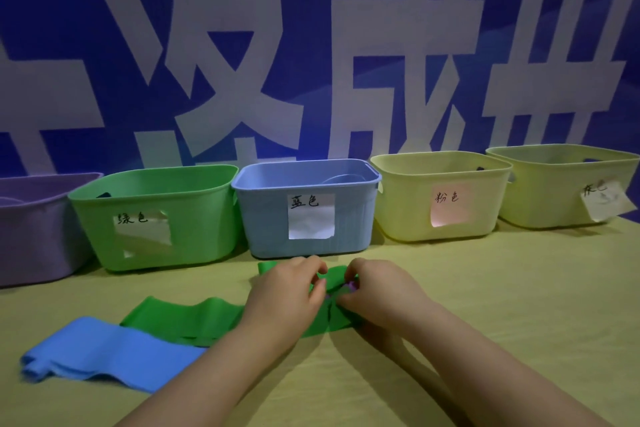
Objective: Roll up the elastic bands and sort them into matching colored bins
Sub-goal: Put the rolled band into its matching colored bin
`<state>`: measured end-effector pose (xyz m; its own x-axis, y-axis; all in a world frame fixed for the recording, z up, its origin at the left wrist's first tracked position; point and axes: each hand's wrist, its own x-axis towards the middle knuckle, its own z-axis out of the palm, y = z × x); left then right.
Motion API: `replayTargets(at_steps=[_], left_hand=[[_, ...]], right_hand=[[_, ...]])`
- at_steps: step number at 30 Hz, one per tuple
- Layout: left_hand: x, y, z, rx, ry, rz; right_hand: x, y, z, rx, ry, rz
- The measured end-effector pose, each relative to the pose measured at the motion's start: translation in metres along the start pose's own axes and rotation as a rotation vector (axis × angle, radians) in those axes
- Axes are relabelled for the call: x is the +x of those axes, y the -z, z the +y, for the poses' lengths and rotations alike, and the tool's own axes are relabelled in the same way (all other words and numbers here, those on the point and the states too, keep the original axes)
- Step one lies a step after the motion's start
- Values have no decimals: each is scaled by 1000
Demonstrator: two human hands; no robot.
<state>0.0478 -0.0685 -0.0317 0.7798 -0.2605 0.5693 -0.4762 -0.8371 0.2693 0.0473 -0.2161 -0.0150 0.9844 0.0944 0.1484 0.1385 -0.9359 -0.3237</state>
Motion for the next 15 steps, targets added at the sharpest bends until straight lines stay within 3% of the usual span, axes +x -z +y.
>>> replayTargets(at_steps=[5, 11, 15], left_hand=[[0, -4, -3, -29, 3, -78], [8, 5, 4, -313, 130, -128], [10, 13, 6, -429, 186, -16]], right_hand=[[-2, -2, -5, 1, 72, 48], [-7, 23, -10, 356, 232, 265], [-8, 29, -13, 608, 239, 244]])
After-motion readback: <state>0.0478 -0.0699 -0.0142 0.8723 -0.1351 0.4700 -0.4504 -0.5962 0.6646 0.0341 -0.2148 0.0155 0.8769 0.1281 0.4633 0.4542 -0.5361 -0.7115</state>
